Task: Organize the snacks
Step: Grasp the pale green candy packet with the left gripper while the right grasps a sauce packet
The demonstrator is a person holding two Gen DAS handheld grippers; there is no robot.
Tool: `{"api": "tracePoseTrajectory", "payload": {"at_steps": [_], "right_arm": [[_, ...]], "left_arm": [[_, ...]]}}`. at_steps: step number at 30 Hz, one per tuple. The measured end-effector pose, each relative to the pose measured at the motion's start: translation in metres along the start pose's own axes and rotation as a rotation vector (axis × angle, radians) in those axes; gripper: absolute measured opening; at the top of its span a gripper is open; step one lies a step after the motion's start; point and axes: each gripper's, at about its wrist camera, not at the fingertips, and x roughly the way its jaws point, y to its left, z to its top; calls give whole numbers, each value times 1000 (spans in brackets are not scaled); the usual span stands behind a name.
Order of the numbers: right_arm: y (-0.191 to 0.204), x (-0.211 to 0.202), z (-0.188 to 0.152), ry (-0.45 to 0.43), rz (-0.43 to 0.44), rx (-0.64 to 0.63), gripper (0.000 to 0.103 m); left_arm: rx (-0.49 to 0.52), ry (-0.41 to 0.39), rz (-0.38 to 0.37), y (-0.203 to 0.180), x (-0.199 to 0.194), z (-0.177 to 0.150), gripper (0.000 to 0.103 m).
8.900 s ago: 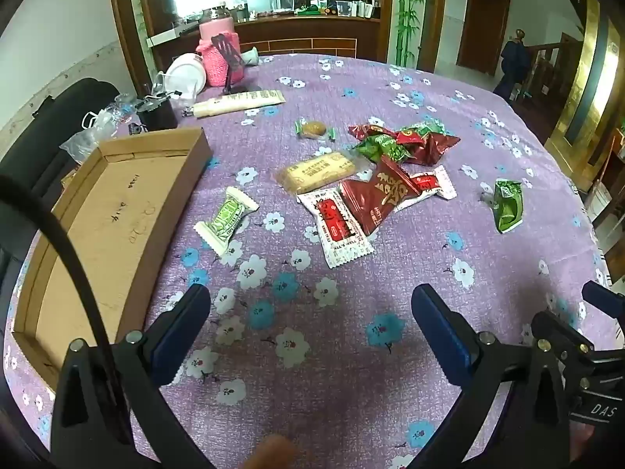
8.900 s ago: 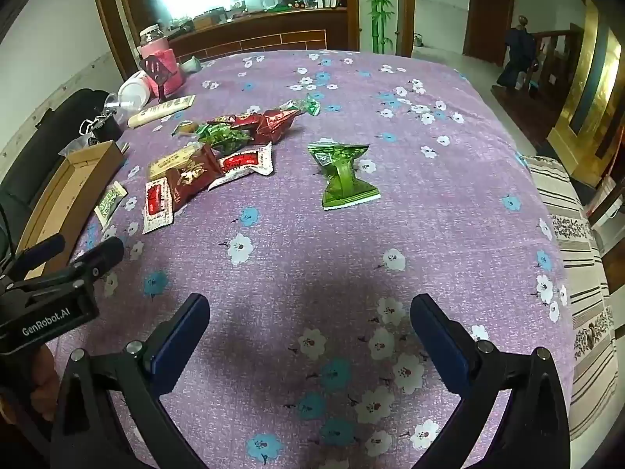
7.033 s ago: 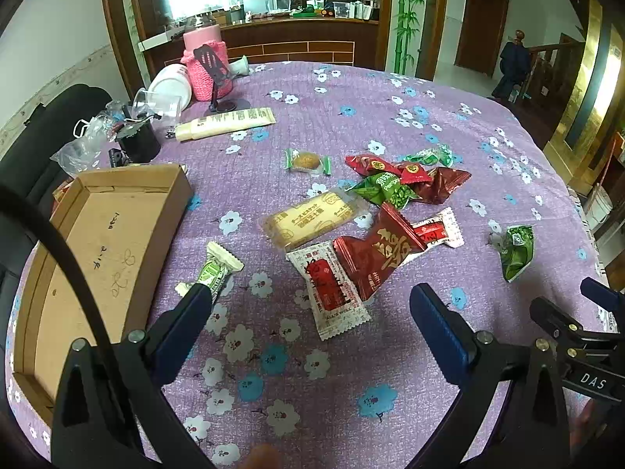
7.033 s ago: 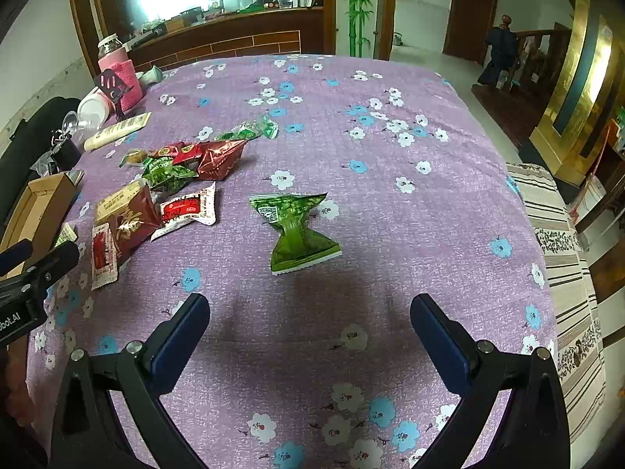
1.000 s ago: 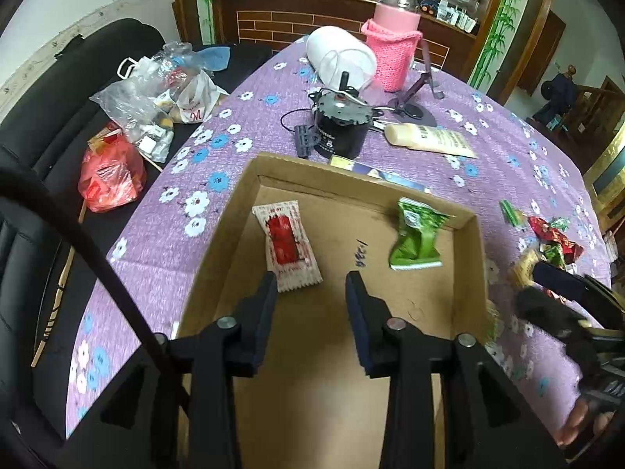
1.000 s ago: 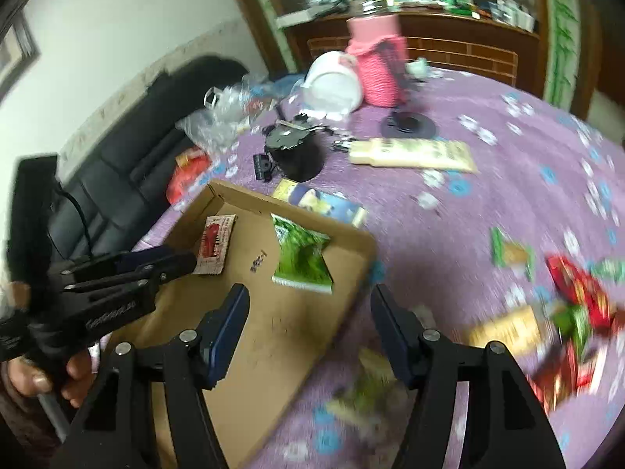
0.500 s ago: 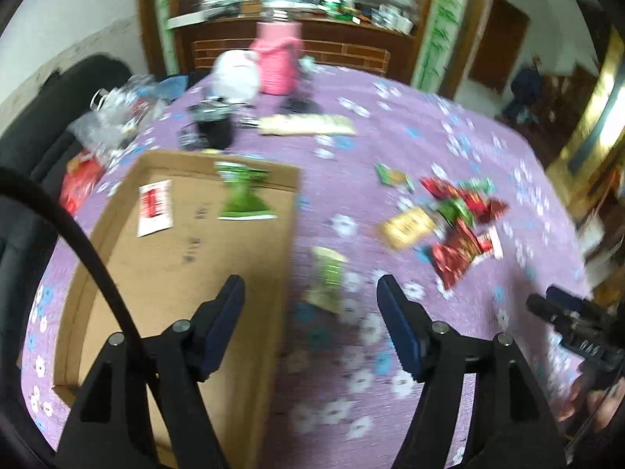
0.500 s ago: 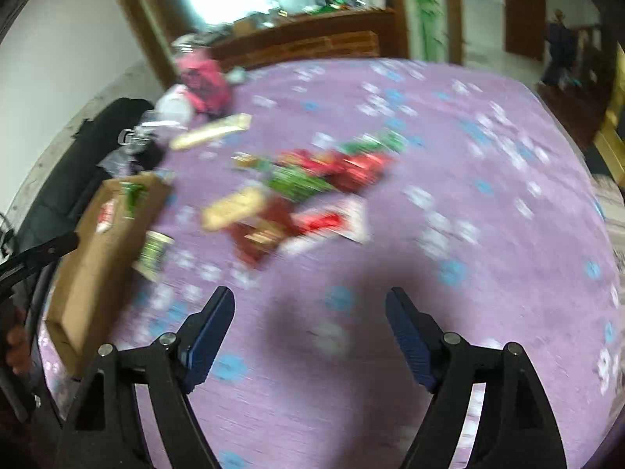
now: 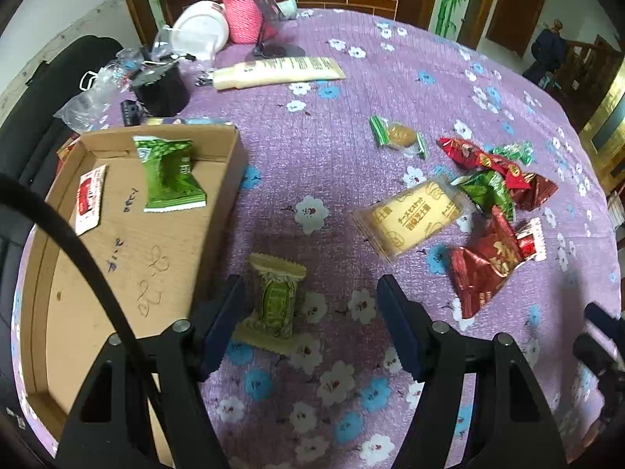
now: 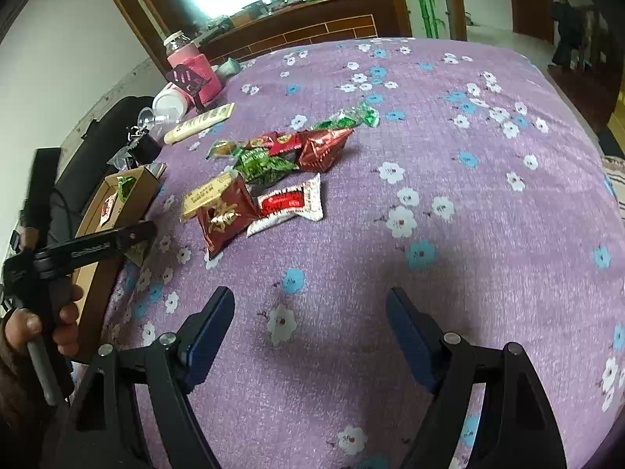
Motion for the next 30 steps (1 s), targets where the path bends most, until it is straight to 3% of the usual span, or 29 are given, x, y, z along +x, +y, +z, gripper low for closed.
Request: {"api": "tracePoseTrajectory", "payload": {"at_steps": [5, 9, 17, 21, 24, 30], "right_arm": [[9, 9, 17, -30, -23, -73, 80], [34, 21, 32, -55, 0, -218, 80], [72, 72, 56, 77, 86, -562, 80], [65, 90, 60, 168, 136, -570, 77], [61, 93, 57, 220, 160, -555, 62], [55, 77, 36, 236, 176, -562, 62]], "left_arm": [[-5, 37, -46, -3, 9, -1, 71], [18, 45, -44, -10, 13, -5, 71], [-3, 61, -63, -8, 16, -1, 71], [-28, 64, -35, -15, 18, 1, 71], [-30, 59, 8, -29, 18, 1, 71], [-36, 74, 42, -42, 22, 7, 71]]}}
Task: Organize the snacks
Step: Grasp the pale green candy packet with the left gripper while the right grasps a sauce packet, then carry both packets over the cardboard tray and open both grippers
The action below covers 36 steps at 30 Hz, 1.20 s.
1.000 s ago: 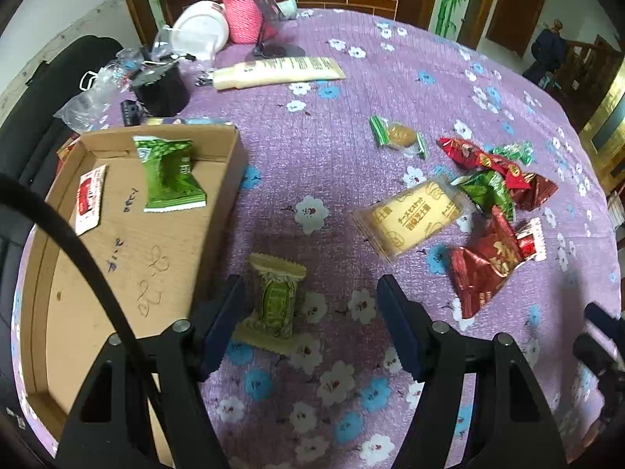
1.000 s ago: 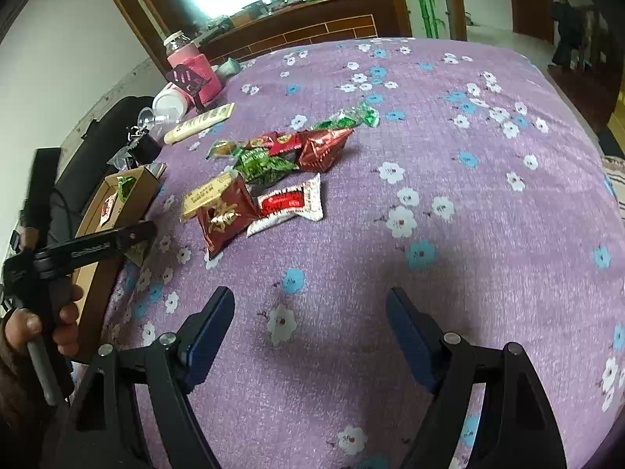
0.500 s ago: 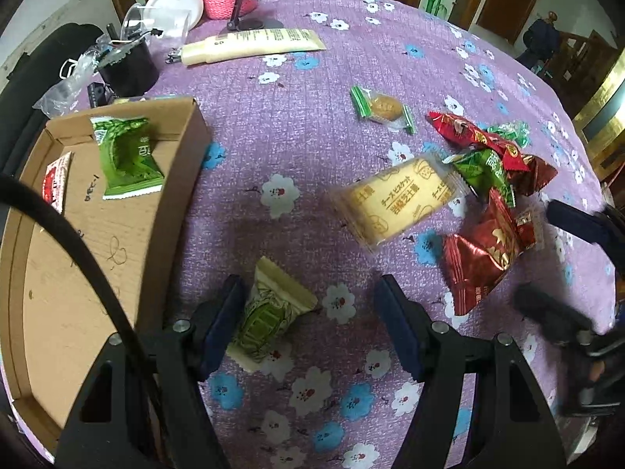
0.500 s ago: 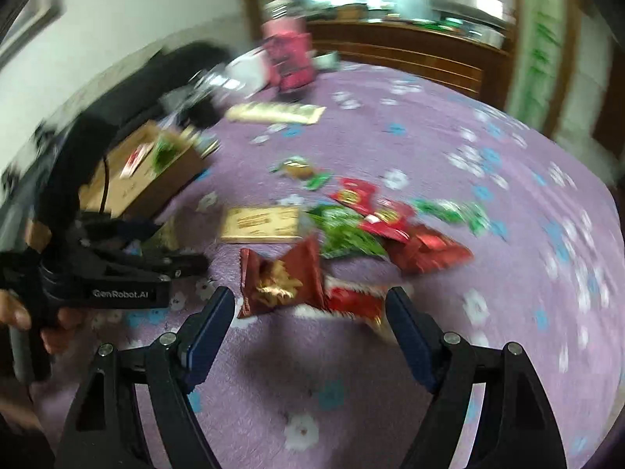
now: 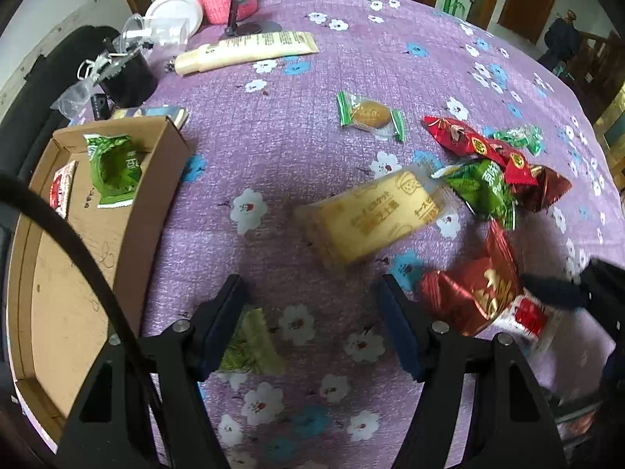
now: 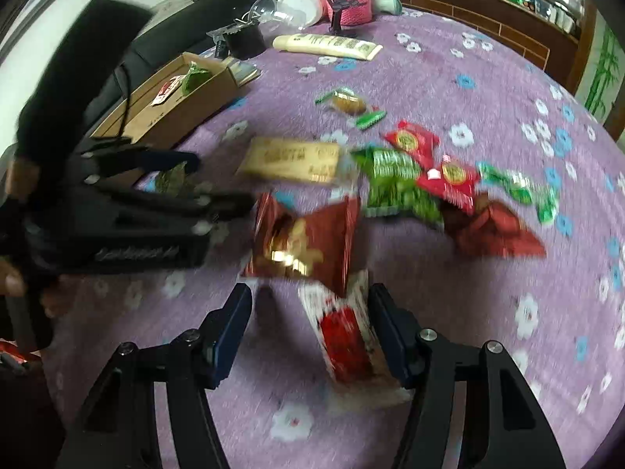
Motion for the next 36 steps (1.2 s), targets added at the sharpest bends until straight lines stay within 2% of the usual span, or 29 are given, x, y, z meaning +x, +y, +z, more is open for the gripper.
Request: {"api": "tracePoseTrajectory", "payload": {"at_steps": [5, 10, 12, 14, 16, 18, 21, 23, 25, 29, 32, 36], "right_arm": [[2, -3, -6, 5, -29, 23, 62], [4, 2, -2, -4, -80, 43, 61], [6, 4, 0, -5, -107, 43, 57], [4, 3, 1, -4, -136, 66, 41], [0, 1, 0, -2, -147, 96, 32], [0, 0, -2, -1, -173, 105, 31], [2, -4, -10, 3, -215, 124, 31], [-1, -11, -21, -2, -204, 174, 31], [-1, -20, -36, -6, -201, 210, 31], [-2, -30, -56, -24, -187, 254, 31], [-2, -35, -66, -42, -175, 280, 31], [-4, -37, -69, -64, -160, 309, 31]], "left_arm": [[-36, 42, -40, 13, -3, -5, 71], [5, 47, -67, 16, -4, -14, 71], [-7, 59, -92, 21, -7, -18, 71], [-13, 54, -140, 26, -11, -20, 71], [-14, 48, -152, 30, -15, -20, 71], [-19, 41, -164, 36, -21, -21, 71], [-23, 28, -241, 47, -34, -26, 70], [14, -6, -303, 50, -46, -30, 70], [82, -17, -310, 48, -50, -29, 71], [215, 65, -352, 48, -39, -23, 70], [243, 82, -352, 52, -39, -27, 71], [261, 37, -305, 55, -35, -35, 71]]}}
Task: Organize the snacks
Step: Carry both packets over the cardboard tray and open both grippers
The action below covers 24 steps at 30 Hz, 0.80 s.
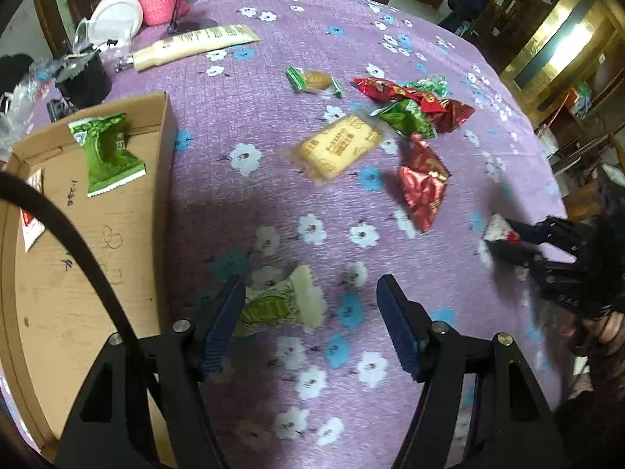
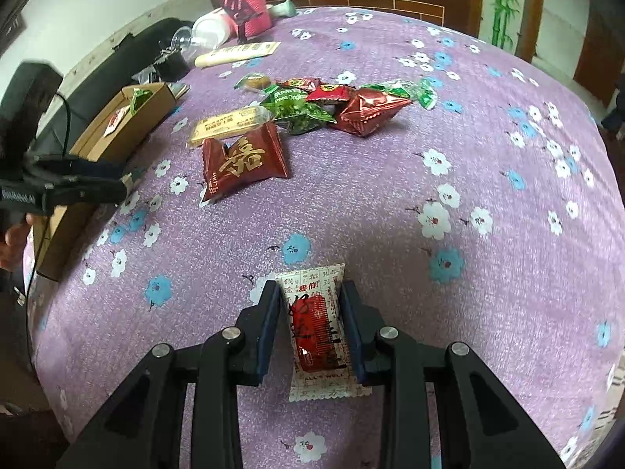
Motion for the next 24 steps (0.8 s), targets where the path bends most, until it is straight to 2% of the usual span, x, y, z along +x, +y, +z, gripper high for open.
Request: {"api": "tracePoseTrajectory", "payload": {"at_steps": [5, 8, 10, 13, 14, 16, 20, 24], "right_arm": [[1, 0, 1, -1, 0, 1, 32], [0, -1, -1, -4, 5, 3, 32], [0, -1, -1, -3, 4, 3, 32], [1, -1, -1, -5, -8, -5, 32], [2, -1, -2, -9, -17, -11, 32], [8, -1, -4, -16, -50, -35, 32], [13, -2, -7, -22, -72, -37, 32], [12, -5, -11, -16, -74, -25, 32]], "left_arm": [[62, 34, 44, -8, 13, -7, 71], [80, 0, 85, -9, 15, -13, 71], [78, -6, 89, -9, 16, -14, 65], [53, -23, 96, -1, 12, -15, 44], [40, -26, 89, 3, 10, -16, 33], [9, -23, 44, 9, 8, -18, 30], [57, -22, 80, -2, 7, -21, 29], [60, 4, 96, -7, 6, -23, 26]]}}
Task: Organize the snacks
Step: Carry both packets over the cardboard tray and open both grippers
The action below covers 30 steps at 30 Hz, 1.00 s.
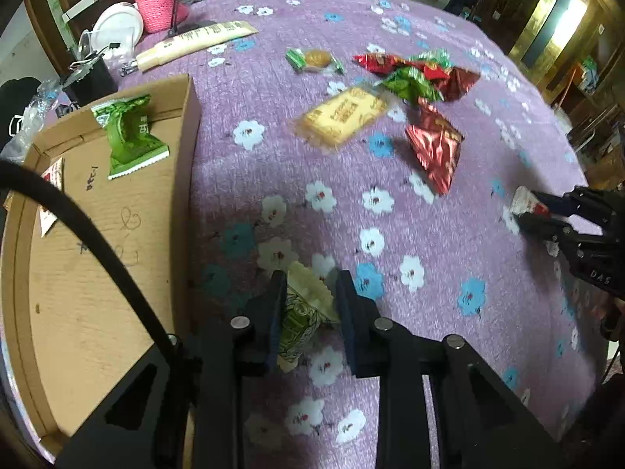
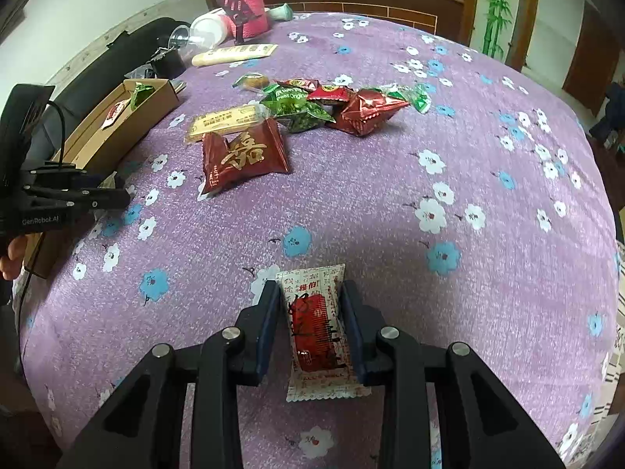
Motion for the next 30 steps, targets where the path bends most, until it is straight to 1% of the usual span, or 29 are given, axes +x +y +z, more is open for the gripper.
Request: {"api": "tracePoseTrajectory", "payload": {"at_steps": [4, 5, 7, 11, 14, 16, 18, 20, 21, 22, 25, 28, 30], "right_arm": [[-1, -5, -8, -5, -12, 12, 31], [-2, -7, -10, -9, -14, 17, 31], [-3, -11, -15, -19, -16, 29, 31], [-3, -15, -21, -29, -18, 61, 31], [0, -21, -25, -37, -19, 74, 31], [3, -26, -28, -45, -18, 83, 31], [8, -30, -31, -48, -24, 86, 31], [11, -33, -35, -49, -33, 94, 31], [11, -33, -36, -44, -36, 96, 31], [12, -30, -38, -23, -43, 95, 31], [14, -27, -42, -2, -64, 91, 31], [13, -31, -43, -19, -95, 93, 31], [10, -26, -38, 5, -74, 105, 31]], "left_arm": [[-26, 12, -40, -2, -12, -9, 23], [-26, 8, -49, -4, -15, -13, 22], [-19, -6, -43, -13, -20, -20, 22], [-31, -41, -85, -32, -26, -32, 22], [-68, -60, -145, -41, -25, -39, 22], [-88, -65, -160, -44, -23, -41, 22], [-118, -53, -178, -45, -17, -45, 22], [-133, -45, -181, -45, -14, -46, 22], [-132, -55, -174, -47, -15, -47, 22], [-128, -55, -166, -49, -15, -47, 22], [-119, -60, -154, -51, -14, -47, 22], [-124, -58, -157, -50, -14, -47, 22], [-125, -59, -161, -49, -13, -47, 22]]}}
